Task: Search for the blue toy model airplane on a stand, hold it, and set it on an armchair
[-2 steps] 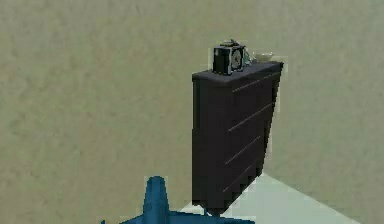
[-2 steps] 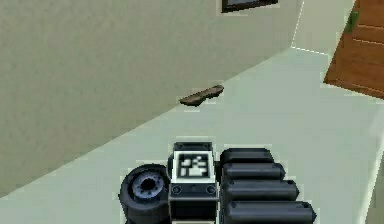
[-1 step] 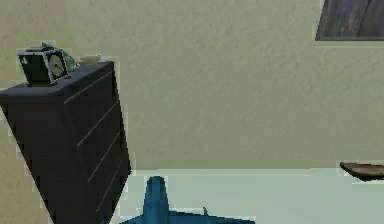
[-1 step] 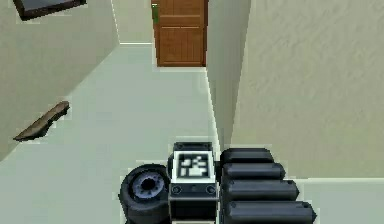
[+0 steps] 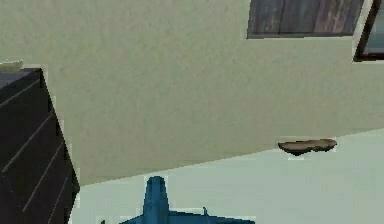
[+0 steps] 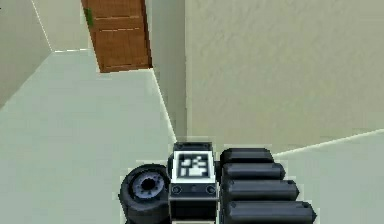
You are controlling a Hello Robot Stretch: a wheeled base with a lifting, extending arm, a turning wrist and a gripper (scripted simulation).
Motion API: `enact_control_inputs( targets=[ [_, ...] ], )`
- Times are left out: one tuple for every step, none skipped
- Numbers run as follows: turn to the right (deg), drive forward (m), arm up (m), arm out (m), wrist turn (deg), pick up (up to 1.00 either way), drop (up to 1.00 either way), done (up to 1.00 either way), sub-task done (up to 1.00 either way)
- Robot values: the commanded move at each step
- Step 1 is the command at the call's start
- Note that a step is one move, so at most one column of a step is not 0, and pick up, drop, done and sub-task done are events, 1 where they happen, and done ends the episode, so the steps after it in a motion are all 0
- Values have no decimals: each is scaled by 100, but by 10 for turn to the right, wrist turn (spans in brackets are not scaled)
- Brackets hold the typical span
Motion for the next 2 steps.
enact_control_inputs(
  targets=[
    [0,15,0,0,0,0,0,0,0],
    [-450,0,0,0,0,0,0,0,0]
  ],
)
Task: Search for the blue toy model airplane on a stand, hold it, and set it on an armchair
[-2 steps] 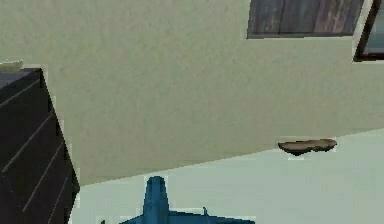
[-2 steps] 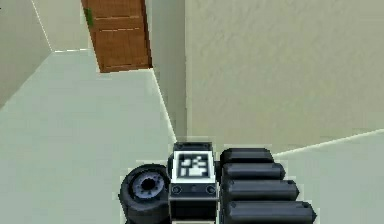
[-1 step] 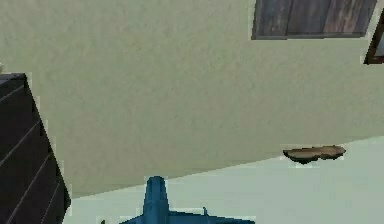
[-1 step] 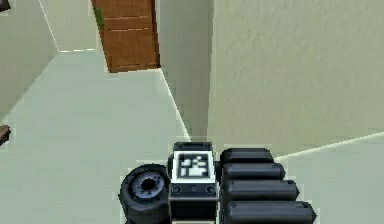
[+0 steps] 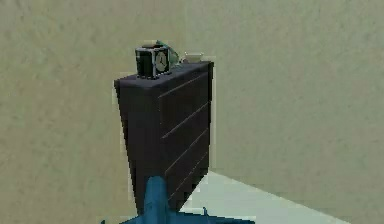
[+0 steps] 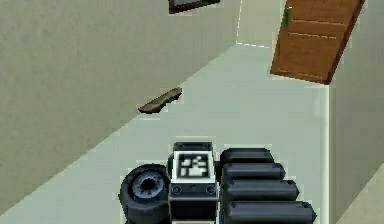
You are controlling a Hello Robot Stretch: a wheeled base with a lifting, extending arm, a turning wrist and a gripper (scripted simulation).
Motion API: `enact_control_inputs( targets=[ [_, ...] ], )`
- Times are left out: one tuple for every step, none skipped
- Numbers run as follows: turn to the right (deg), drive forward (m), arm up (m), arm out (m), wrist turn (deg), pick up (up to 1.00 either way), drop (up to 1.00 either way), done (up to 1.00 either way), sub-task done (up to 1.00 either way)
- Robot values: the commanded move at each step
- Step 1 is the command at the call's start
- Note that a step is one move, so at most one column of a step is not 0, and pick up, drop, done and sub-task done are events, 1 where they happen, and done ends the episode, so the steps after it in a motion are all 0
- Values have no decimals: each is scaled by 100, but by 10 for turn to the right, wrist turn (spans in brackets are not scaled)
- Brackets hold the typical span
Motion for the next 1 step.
enact_control_inputs(
  targets=[
    [-390,0,0,0,0,0,0,0,0]
  ],
)
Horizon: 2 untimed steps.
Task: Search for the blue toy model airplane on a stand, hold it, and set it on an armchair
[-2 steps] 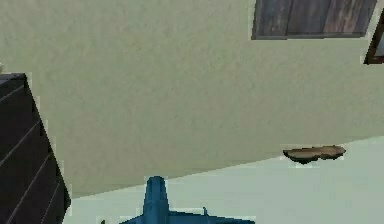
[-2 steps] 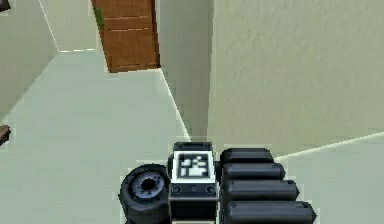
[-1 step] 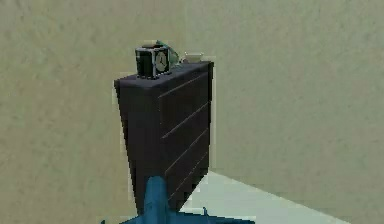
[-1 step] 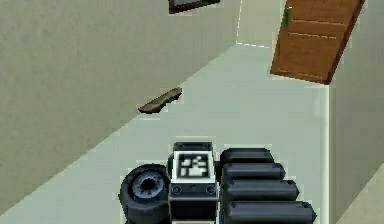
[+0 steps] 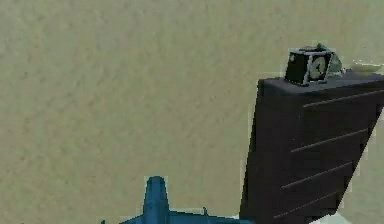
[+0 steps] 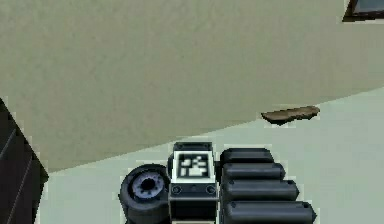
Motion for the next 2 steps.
enact_control_inputs(
  targets=[
    [0,30,0,0,0,0,0,0,0],
    [450,0,0,0,0,0,0,0,0]
  ],
)
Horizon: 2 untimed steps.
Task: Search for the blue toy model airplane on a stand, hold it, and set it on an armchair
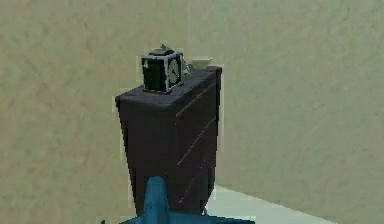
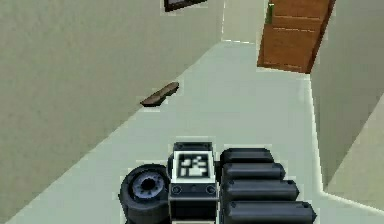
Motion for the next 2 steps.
enact_control_inputs(
  targets=[
    [450,0,0,0,0,0,0,0,0],
    [450,0,0,0,0,0,0,0,0]
  ],
)
